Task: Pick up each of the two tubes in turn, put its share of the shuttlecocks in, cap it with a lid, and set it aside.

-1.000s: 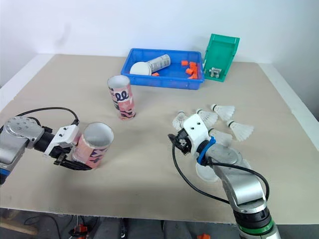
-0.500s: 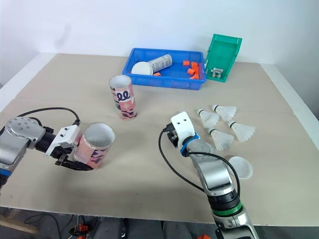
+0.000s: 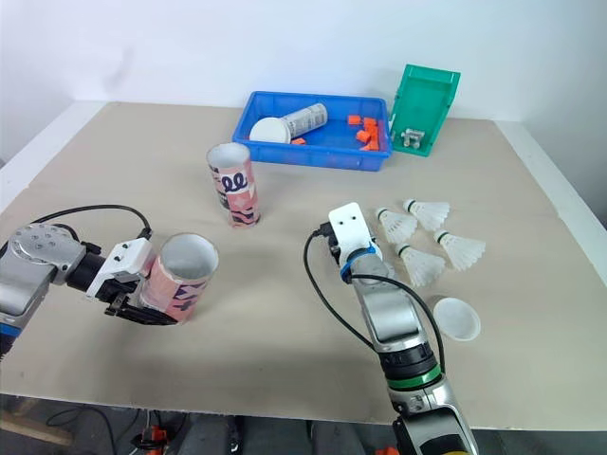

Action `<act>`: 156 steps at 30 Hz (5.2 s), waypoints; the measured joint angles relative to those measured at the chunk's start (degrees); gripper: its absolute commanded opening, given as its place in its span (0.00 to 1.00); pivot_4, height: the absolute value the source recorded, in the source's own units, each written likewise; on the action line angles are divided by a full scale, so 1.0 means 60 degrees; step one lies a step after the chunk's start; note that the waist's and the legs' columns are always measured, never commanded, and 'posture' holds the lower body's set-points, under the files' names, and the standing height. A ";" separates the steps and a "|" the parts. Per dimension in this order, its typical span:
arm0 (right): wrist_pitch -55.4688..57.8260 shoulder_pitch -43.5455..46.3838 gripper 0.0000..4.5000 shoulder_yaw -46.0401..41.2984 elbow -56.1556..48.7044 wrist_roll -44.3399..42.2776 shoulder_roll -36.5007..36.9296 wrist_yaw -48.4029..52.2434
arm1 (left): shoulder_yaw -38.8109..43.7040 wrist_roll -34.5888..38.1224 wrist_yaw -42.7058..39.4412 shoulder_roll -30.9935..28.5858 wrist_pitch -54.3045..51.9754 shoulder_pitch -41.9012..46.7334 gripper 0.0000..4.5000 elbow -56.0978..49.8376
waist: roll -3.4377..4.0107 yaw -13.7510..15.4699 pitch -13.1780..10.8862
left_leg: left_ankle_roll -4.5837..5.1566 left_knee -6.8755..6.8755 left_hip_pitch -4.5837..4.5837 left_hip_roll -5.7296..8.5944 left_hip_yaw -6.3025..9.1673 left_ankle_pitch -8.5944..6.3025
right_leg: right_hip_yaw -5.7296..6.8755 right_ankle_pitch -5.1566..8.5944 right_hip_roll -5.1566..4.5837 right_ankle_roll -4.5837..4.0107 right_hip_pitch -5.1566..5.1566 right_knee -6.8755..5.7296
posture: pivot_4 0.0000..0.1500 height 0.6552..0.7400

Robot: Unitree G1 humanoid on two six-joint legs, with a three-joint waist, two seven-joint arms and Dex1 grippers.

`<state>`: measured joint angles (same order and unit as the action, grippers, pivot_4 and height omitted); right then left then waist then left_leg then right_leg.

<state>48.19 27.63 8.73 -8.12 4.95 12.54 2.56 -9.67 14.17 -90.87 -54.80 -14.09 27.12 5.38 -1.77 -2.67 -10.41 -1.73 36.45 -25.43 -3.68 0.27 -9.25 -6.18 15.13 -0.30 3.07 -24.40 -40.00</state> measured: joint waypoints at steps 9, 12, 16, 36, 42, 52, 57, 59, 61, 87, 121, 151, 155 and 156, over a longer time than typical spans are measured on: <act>-0.0002 -0.0060 0.01 -0.0074 -0.0586 -0.0054 0.0151 0.0522 | 0.0004 -0.0009 0.0057 0.0001 -0.0027 -0.0006 0.62 -0.0044 | 0.0001 0.0002 -0.0001 | 0.0000 -0.0001 -0.0001 0.0000 0.0000 0.0000 | 0.0000 0.0000 -0.0001 0.0000 -0.0001 0.0000 | 1.00 0.57; -0.0416 -0.0122 0.01 0.0094 -0.1333 -0.0393 0.0458 0.1429 | 0.0004 -0.0011 0.0058 0.0007 -0.0028 -0.0004 0.62 -0.0045 | 0.0006 0.0002 -0.0004 | 0.0000 -0.0001 -0.0001 0.0000 -0.0001 0.0000 | 0.0000 0.0001 -0.0001 0.0000 -0.0001 0.0001 | 1.00 0.57; -0.2256 0.0043 0.01 0.0444 -0.2781 -0.1221 0.1935 0.3979 | -0.0006 -0.0022 0.0048 0.0045 -0.0028 0.0033 0.62 -0.0032 | 0.0009 0.0016 -0.0006 | -0.0001 -0.0002 -0.0006 0.0004 0.0000 0.0000 | 0.0001 0.0004 -0.0006 0.0004 0.0001 0.0007 | 1.00 0.57; -0.7299 0.4869 0.01 0.2742 0.0126 -0.2228 0.2741 1.1790 | -0.0263 -0.0083 -0.0124 0.0312 -0.0034 0.0421 0.62 0.0188 | 0.0012 0.0020 -0.0012 | -0.0003 -0.0022 -0.0007 -0.0013 0.0007 -0.0003 | 0.0034 0.0023 0.0000 -0.0022 -0.0017 -0.0002 | 1.00 0.57; -0.7280 0.5236 0.62 0.2748 0.0378 -0.2307 0.2494 1.2389 | -0.0261 -0.0087 -0.0075 0.0294 -0.0042 0.0415 0.62 0.0138 | 0.0013 0.0013 -0.0012 | -0.0003 -0.0020 -0.0004 -0.0016 0.0012 -0.0002 | 0.0042 0.0021 0.0004 -0.0034 -0.0017 -0.0007 | 1.00 0.57; -0.4565 0.4468 0.93 0.0737 -0.1015 -0.4207 0.3315 1.1710 | -0.0263 -0.0060 0.0016 0.0319 -0.0056 0.0356 0.62 0.0053 | 0.0008 0.0066 -0.0009 | -0.0004 -0.0019 -0.0006 -0.0013 0.0025 -0.0003 | 0.0053 0.0030 -0.0005 -0.0033 -0.0002 -0.0005 | 1.00 0.57; -0.2544 0.1759 0.93 -0.1853 -0.2314 -0.5167 0.4198 0.9795 | -0.0090 0.0026 0.0098 0.0273 -0.0093 0.0096 0.62 -0.0104 | 0.0008 0.0096 -0.0009 | -0.0009 -0.0028 -0.0005 -0.0008 0.0020 -0.0007 | 0.0046 0.0033 -0.0007 -0.0025 -0.0005 -0.0004 | 1.00 0.57; -0.1924 0.0375 0.93 -0.2863 -0.3080 -0.5378 0.4424 0.9045 | -0.0073 0.0037 0.0115 0.0260 -0.0101 0.0035 0.62 -0.0189 | 0.0005 0.0102 -0.0007 | -0.0007 -0.0040 0.0000 -0.0009 0.0026 -0.0009 | 0.0049 0.0039 -0.0002 -0.0016 0.0000 -0.0004 | 1.00 0.57; -0.1389 -0.1193 0.93 -0.3739 -0.3736 -0.5511 0.4530 0.8470 | -0.0014 0.0070 0.0103 0.0249 -0.0093 -0.0042 0.62 -0.0219 | 0.0006 0.0105 -0.0007 | -0.0008 -0.0049 0.0003 -0.0006 0.0026 -0.0011 | 0.0044 0.0039 -0.0001 -0.0005 -0.0001 -0.0004 | 1.00 0.57; -0.1896 -0.5239 0.93 -0.5337 -0.1431 -0.5319 0.5066 0.7675 | -0.0125 -0.0062 0.0064 0.0435 0.0114 0.0131 0.62 0.0105 | 0.0011 0.0009 -0.0005 | -0.0008 -0.0009 0.0036 0.0015 -0.0007 -0.0012 | -0.0009 0.0025 -0.0019 0.0002 0.0039 0.0012 | 1.00 0.57; -0.2867 -0.1940 0.01 -0.3350 -0.2894 -0.5719 0.5838 0.8431 | -0.0105 -0.0071 0.0092 0.0390 0.0068 0.0131 0.62 0.0120 | 0.0033 -0.0031 -0.0015 | -0.0003 -0.0002 0.0049 0.0012 -0.0008 -0.0009 | -0.0019 -0.0002 -0.0008 -0.0007 0.0030 0.0005 | 1.00 0.57; -0.6561 0.6393 0.75 0.2624 0.1301 -0.3094 0.2058 1.3016 | -0.0193 -0.0086 0.0165 0.0593 -0.0009 0.0332 0.62 0.0065 | 0.0023 0.0023 -0.0018 | -0.0010 -0.0013 0.0001 -0.0010 0.0012 -0.0010 | 0.0041 0.0029 -0.0002 -0.0032 -0.0001 -0.0012 | 1.00 0.57; -0.6275 0.6446 0.64 0.2218 0.1951 -0.3359 0.2122 1.3141 | -0.0189 -0.0104 0.0157 0.0591 -0.0009 0.0332 0.62 0.0067 | 0.0023 0.0019 -0.0018 | -0.0010 -0.0015 0.0003 -0.0012 0.0014 -0.0010 | 0.0048 0.0028 -0.0001 -0.0035 -0.0003 -0.0014 | 1.00 0.57; -0.6303 0.6442 0.64 0.2219 0.2007 -0.3332 0.2122 1.3138 | -0.0189 -0.0105 0.0159 0.0590 -0.0009 0.0332 0.62 0.0067 | 0.0023 0.0019 -0.0018 | -0.0010 -0.0015 0.0003 -0.0012 0.0014 -0.0010 | 0.0048 0.0028 -0.0001 -0.0035 -0.0003 -0.0014 | 1.00 0.57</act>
<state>10.37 66.28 22.04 3.92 -15.04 25.28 81.38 -10.81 13.54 -89.92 -51.25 -14.14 29.11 5.78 -1.63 -2.56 -10.52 -1.78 36.36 -25.40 -3.75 0.36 -9.31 -5.89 15.29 -0.31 2.86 -24.41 -40.08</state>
